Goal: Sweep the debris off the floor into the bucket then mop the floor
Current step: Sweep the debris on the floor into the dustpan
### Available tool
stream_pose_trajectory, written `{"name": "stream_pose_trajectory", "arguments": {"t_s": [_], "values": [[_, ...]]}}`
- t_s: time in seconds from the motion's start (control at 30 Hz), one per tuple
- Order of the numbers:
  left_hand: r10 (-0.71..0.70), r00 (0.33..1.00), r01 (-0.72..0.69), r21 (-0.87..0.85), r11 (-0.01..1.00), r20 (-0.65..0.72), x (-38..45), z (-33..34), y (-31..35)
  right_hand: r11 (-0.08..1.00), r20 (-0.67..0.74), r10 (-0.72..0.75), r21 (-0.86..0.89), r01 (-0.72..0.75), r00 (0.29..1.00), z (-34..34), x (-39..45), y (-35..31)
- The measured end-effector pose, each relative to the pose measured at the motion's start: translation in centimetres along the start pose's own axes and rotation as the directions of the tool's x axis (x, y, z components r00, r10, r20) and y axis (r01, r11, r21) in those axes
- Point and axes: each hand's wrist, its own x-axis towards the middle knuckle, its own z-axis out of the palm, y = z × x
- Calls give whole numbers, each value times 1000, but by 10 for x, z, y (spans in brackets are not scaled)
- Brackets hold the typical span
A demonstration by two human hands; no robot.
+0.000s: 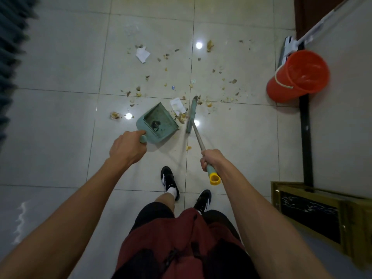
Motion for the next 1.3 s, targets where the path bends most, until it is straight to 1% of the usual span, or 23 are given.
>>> {"name": "stream_pose_trajectory", "arguments": {"t_s": [0.13, 0.23, 0.3, 0.47, 0.53, 0.57, 0.7, 0.73, 0.8, 0.97, 1.13, 1.3], "values": [[-13, 999, 12, -17, 1000, -30, -29, 14, 20, 999, -45, 7, -45, -9, 999, -37, -11, 33], [-35, 999, 34, -41, 999, -33, -49, 25, 29, 984, -64, -31, -175, 19, 998, -57, -7, 63], [-51, 998, 48, -67, 997, -35, -61, 30, 30, 984, -77, 6, -175, -19, 997, -64, -6, 79], [-94, 995, 89, -107, 990, -45, -79, 36, 18, 929, -62, -3, -369, -20, 998, -60, 2, 100], [-113, 993, 107, -130, 986, -43, -82, 38, 7, 885, -19, -30, -465, 17, 999, -49, 0, 102], [-124, 991, 118, -138, 983, -42, -84, 39, -1, 881, -4, -48, -472, 40, 999, -40, -1, 102], [-176, 984, 167, -168, 971, -38, -84, 40, -39, 890, 64, -52, -449, 75, 997, 9, -1, 87], [-187, 982, 179, -174, 968, -33, -82, 39, -51, 910, 51, -35, -411, 53, 998, 24, 1, 81], [-219, 976, 212, -185, 960, -18, -78, 36, -74, 963, 13, 27, -269, -22, 1000, 52, 3, 69], [-297, 955, 291, -226, 930, 7, -62, 25, -128, 992, 57, 45, -120, -38, 997, 119, 12, 28], [-361, 932, 357, -284, 890, 40, -46, 11, -166, 990, 57, 42, -137, -34, 997, 169, 23, -15], [-420, 907, 412, -295, 862, 40, -40, 2, -175, 988, 92, 35, -156, -20, 995, 191, 24, -46]]}}
